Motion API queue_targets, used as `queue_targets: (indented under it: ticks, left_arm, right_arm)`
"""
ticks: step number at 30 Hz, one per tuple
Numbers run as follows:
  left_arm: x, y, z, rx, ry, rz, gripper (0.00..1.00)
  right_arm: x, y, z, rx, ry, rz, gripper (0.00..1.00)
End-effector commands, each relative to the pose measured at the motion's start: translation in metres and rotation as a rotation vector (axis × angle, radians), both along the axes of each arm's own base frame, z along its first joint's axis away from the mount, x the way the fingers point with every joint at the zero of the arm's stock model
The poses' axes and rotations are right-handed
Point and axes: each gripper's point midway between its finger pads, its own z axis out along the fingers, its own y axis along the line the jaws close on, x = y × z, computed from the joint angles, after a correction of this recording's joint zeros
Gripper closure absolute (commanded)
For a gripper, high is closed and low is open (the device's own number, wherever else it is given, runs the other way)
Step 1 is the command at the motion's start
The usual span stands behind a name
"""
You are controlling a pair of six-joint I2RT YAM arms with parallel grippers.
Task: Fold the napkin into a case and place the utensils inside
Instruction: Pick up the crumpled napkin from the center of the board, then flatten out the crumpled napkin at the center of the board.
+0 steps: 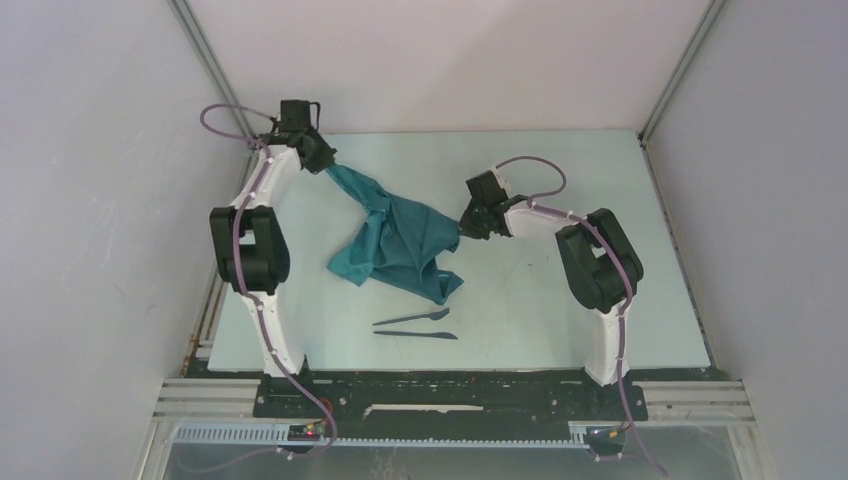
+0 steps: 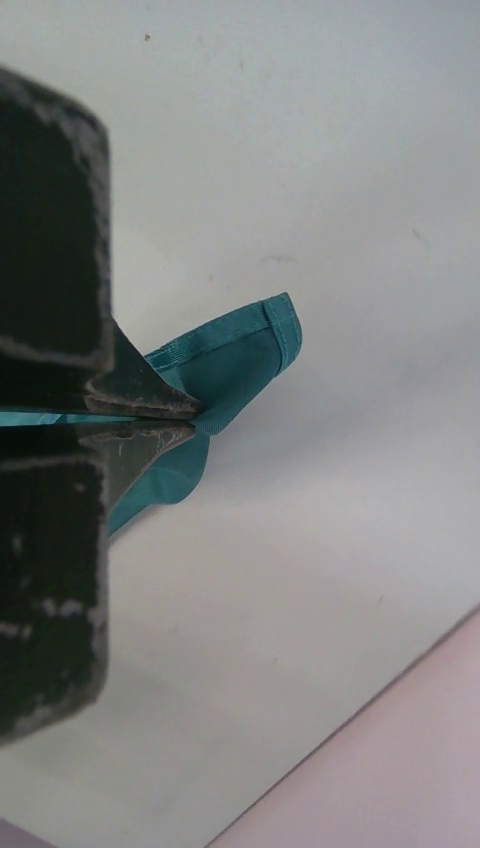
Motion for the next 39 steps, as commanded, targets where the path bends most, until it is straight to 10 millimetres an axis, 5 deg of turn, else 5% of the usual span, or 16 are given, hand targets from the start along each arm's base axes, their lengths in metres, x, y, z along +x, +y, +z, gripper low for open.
queue_targets:
  ticks: [1,6,14,18,21,24,29,34,38,39]
  left_arm:
    - [-0.008,-0.031,0.112,0.091,-0.220,-0.155,1.00]
    - [-0.053,-0.047,0.204,0.119,-0.419,-0.266,1.00]
    - [-0.184,-0.097,0.360,0.126,-0.935,-0.478,1.00]
    - [-0.249,-0.103,0.411,0.104,-1.172,-0.506,1.00]
    - [-0.265,-0.099,0.431,0.089,-1.246,-0.478,1.00]
    - [-0.246,-0.104,0.433,0.072,-1.243,-0.473,1.00]
    - [-0.170,-0.128,0.411,0.038,-1.160,-0.487,1.00]
    - [-0.062,-0.151,0.335,0.050,-0.979,-0.467,1.00]
    - [0.013,-0.172,0.251,0.061,-0.828,-0.489,1.00]
    - [0.029,-0.175,0.230,0.077,-0.794,-0.501,1.00]
  right_arm:
    - [0.042,-0.016,0.075,-0.058,-0.228,0.025,1.00]
    - [0.020,-0.060,0.206,-0.166,-0.526,0.070,1.00]
    - [-0.099,-0.120,0.381,-0.223,-0.972,0.130,1.00]
    - [-0.151,-0.146,0.437,-0.181,-1.148,0.088,1.00]
    - [-0.157,-0.169,0.453,-0.217,-1.197,-0.007,1.00]
    - [-0.137,-0.184,0.456,-0.266,-1.197,-0.087,1.00]
    - [-0.069,-0.202,0.430,-0.295,-1.107,-0.165,1.00]
    - [0.004,-0.222,0.380,-0.317,-0.976,-0.195,1.00]
    - [0.059,-0.229,0.314,-0.346,-0.838,-0.135,0.98]
    - [0.071,-0.232,0.295,-0.370,-0.800,-0.122,0.91]
